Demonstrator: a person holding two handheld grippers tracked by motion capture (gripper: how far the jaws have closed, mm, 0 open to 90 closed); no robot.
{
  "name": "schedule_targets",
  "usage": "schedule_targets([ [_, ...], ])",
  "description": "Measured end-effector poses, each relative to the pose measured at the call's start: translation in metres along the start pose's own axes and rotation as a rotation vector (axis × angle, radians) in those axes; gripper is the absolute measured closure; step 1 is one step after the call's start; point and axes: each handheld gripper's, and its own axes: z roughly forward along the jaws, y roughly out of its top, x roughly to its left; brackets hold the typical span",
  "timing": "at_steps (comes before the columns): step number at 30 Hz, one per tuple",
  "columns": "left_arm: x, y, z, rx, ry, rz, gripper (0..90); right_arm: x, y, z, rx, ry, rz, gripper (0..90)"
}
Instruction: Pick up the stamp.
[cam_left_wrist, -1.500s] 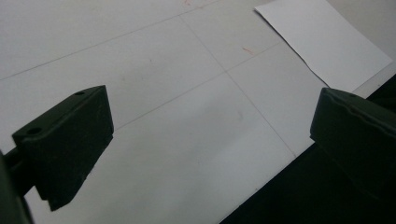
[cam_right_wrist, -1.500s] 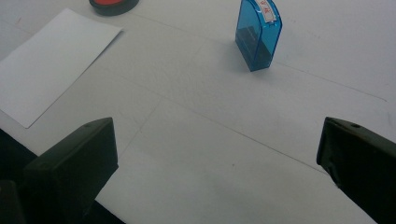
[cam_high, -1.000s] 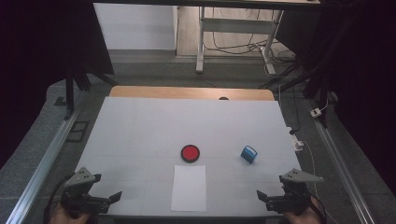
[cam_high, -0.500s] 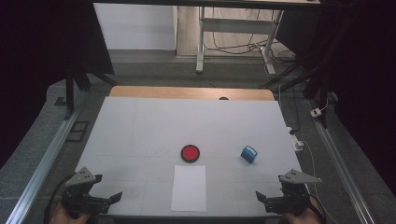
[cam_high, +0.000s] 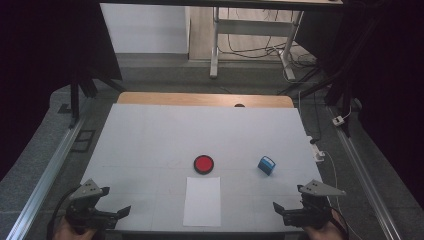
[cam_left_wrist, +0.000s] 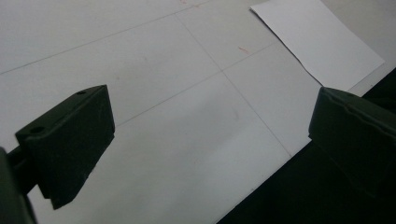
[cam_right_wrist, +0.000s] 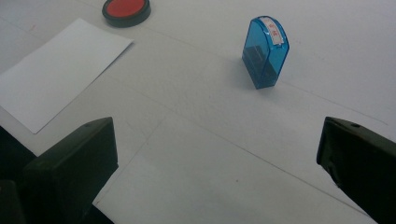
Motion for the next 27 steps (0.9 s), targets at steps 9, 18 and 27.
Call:
schedule_targets([
  [9, 0.001, 0.0, 0.0, 0.003, 0.0, -0.007, 0.5, 0.0, 0.003, 0.005, -0.01, 0.004, -0.003, 0.0],
  [18, 0.0, 0.0, 0.001, 0.006, 0.003, -0.004, 0.4, -0.001, 0.01, 0.011, -0.019, -0.004, 0.015, 0.0],
  [27, -0.001, 0.001, 0.001, 0.011, 0.008, 0.003, 0.3, -0.002, 0.013, 0.016, -0.008, -0.002, 0.002, 0.0],
])
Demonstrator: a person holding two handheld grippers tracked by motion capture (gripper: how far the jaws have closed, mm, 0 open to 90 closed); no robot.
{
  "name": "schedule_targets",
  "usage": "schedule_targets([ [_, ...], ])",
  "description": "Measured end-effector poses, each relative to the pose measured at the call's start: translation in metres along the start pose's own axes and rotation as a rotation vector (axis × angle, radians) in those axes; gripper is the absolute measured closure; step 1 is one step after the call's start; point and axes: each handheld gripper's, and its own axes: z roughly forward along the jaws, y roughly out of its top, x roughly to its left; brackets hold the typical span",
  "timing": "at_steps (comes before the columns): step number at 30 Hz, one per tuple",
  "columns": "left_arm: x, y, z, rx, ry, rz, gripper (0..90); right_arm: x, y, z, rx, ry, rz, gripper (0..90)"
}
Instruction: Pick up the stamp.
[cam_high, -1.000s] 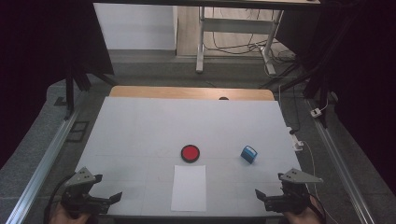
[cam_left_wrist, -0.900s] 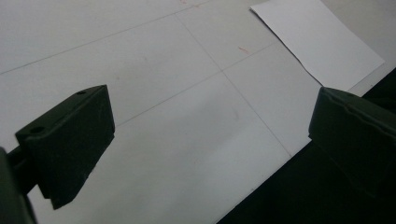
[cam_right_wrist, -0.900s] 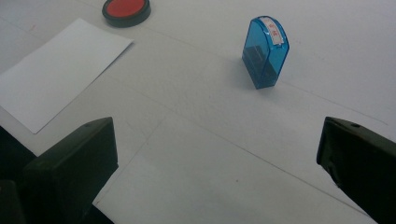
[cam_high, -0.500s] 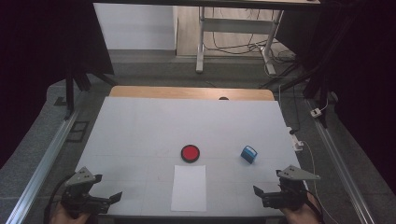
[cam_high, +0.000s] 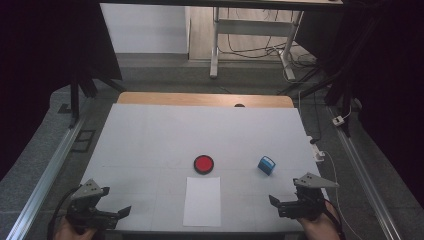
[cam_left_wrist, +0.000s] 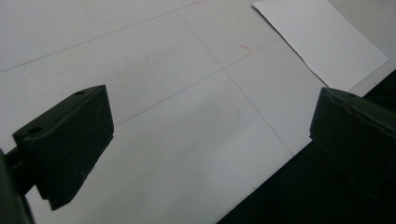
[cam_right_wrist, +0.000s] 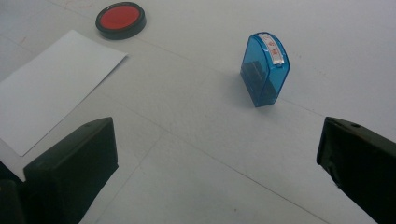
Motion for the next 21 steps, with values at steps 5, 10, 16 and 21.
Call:
schedule_targets([
  [5, -0.001, 0.0, 0.0, 0.004, 0.0, 0.003, 0.2, -0.001, 0.002, 0.006, 0.0, 0.013, -0.001, 0.0],
  [10, 0.0, 0.0, 0.0, 0.005, 0.001, 0.002, 0.1, -0.005, 0.007, 0.012, 0.007, 0.01, 0.002, 0.0],
  [16, -0.001, 0.001, 0.001, 0.012, 0.005, 0.009, 0.1, -0.013, 0.011, 0.022, 0.022, 0.029, 0.008, 0.0],
  [21, -0.002, 0.001, 0.002, 0.021, 0.007, 0.021, 0.1, -0.015, 0.016, 0.028, 0.023, 0.05, 0.016, 0.0],
])
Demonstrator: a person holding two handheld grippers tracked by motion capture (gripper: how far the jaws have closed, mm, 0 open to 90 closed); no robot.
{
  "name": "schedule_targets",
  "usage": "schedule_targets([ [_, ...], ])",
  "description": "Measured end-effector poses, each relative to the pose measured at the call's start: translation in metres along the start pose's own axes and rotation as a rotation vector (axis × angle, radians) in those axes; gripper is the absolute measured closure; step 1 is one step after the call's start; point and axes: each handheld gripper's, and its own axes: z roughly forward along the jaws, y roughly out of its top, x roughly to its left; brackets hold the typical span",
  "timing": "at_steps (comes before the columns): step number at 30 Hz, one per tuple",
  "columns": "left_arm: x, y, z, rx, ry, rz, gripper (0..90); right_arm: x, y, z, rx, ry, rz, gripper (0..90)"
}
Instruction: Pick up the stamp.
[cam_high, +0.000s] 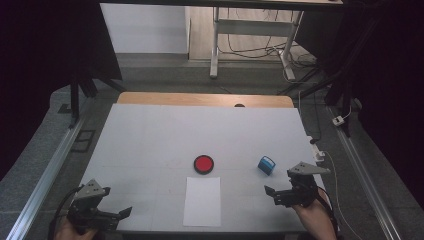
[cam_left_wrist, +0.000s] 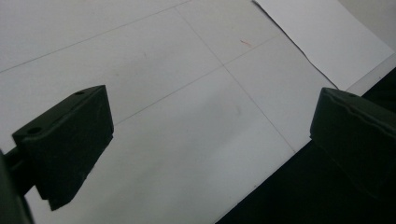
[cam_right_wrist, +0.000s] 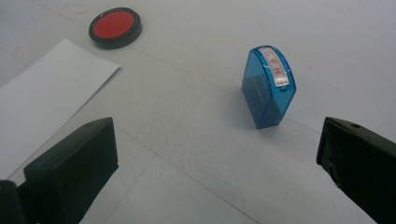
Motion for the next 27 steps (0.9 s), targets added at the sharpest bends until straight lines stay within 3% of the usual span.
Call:
schedule_targets([
  [4, -0.001, 0.0, 0.001, 0.003, 0.0, 0.005, 0.2, -0.002, 0.005, 0.005, 0.029, 0.001, -0.013, 0.0],
  [15, -0.002, 0.001, 0.002, 0.017, -0.001, 0.017, 0.3, -0.008, 0.013, 0.03, 0.087, -0.084, -0.088, 0.0],
  [27, -0.001, 0.001, 0.002, 0.018, -0.004, 0.016, 0.3, -0.022, 0.023, 0.051, 0.098, -0.071, -0.075, 0.0],
])
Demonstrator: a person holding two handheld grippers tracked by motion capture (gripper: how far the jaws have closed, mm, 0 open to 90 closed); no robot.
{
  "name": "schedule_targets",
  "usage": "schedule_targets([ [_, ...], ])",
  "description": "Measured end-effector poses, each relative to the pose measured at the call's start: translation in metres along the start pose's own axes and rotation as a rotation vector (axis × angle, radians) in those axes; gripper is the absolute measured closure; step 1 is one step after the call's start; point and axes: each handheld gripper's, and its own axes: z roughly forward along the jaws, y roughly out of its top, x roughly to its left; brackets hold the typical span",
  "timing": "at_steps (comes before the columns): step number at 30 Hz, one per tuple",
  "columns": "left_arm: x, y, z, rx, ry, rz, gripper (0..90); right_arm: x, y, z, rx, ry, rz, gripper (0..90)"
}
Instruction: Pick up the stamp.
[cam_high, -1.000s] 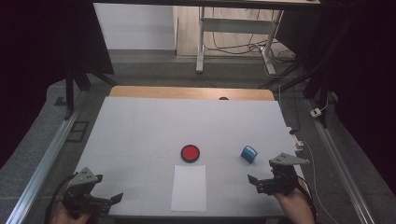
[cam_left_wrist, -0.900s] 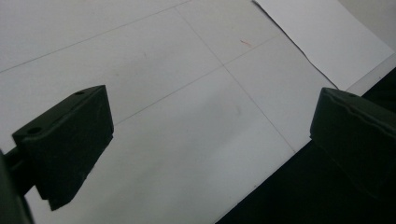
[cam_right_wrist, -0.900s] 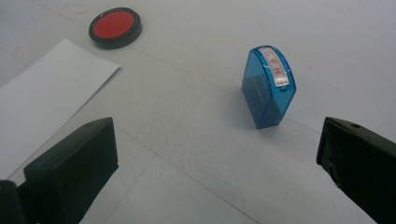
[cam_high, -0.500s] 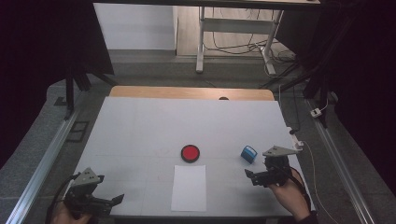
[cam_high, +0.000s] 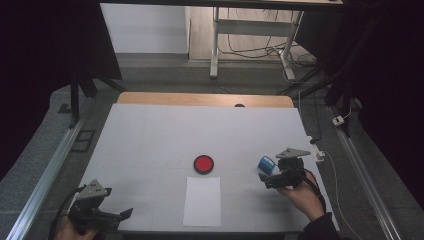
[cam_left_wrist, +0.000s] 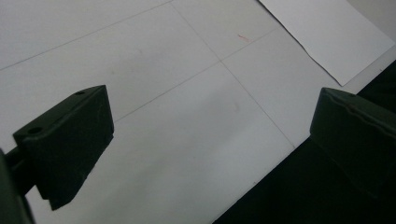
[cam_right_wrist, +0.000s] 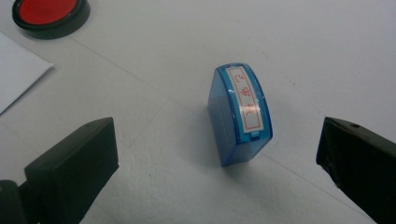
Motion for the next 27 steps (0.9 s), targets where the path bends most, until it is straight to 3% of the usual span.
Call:
schedule_targets([
  [11, 0.0, 0.0, 0.0, 0.001, -0.004, 0.0, 0.3, -0.007, 0.008, 0.015, 0.021, 0.012, -0.036, 0.0],
  [16, 0.0, 0.0, 0.0, 0.002, -0.006, -0.001, 0.4, -0.013, 0.013, 0.017, 0.024, 0.02, -0.023, 7.4],
  [18, 0.0, 0.0, 0.001, 0.002, -0.004, 0.0, 0.5, -0.017, 0.016, 0.017, 0.031, 0.02, -0.023, 18.7],
  [22, 0.0, 0.0, 0.001, 0.006, -0.004, 0.003, 0.6, -0.021, 0.018, 0.019, 0.039, 0.024, -0.018, 27.0],
  [27, 0.0, 0.001, 0.001, 0.011, -0.004, 0.007, 0.8, -0.026, 0.022, 0.019, 0.057, 0.049, -0.027, 43.6],
])
